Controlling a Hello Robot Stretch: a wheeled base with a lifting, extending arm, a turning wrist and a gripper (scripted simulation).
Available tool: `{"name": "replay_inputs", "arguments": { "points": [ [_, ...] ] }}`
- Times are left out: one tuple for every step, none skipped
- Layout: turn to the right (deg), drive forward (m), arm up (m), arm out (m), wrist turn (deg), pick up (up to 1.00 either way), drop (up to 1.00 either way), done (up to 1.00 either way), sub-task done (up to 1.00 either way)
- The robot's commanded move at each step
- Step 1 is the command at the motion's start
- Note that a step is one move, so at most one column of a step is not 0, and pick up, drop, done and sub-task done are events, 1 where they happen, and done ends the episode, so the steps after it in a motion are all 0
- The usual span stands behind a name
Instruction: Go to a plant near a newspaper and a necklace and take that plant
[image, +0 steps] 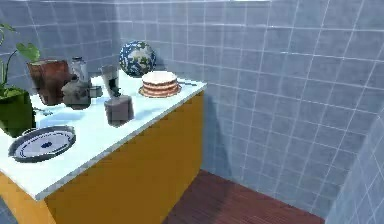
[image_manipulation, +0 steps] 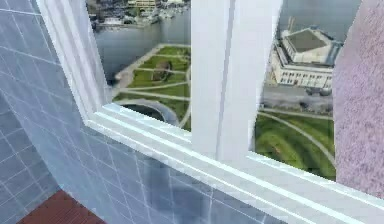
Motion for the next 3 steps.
{"name": "replay_inputs", "arguments": {
  "points": [
    [-45.0, 0.00, 0.00, 0.00, 0.0, 0.00, 0.00, 0.00, 0.00],
    [-24.0, 0.00, 0.00, 0.00, 0.0, 0.00, 0.00, 0.00, 0.00],
    [0.0, 0.25, 0.00, 0.00, 0.0, 0.00, 0.00, 0.00, 0.00]
  ]
}}
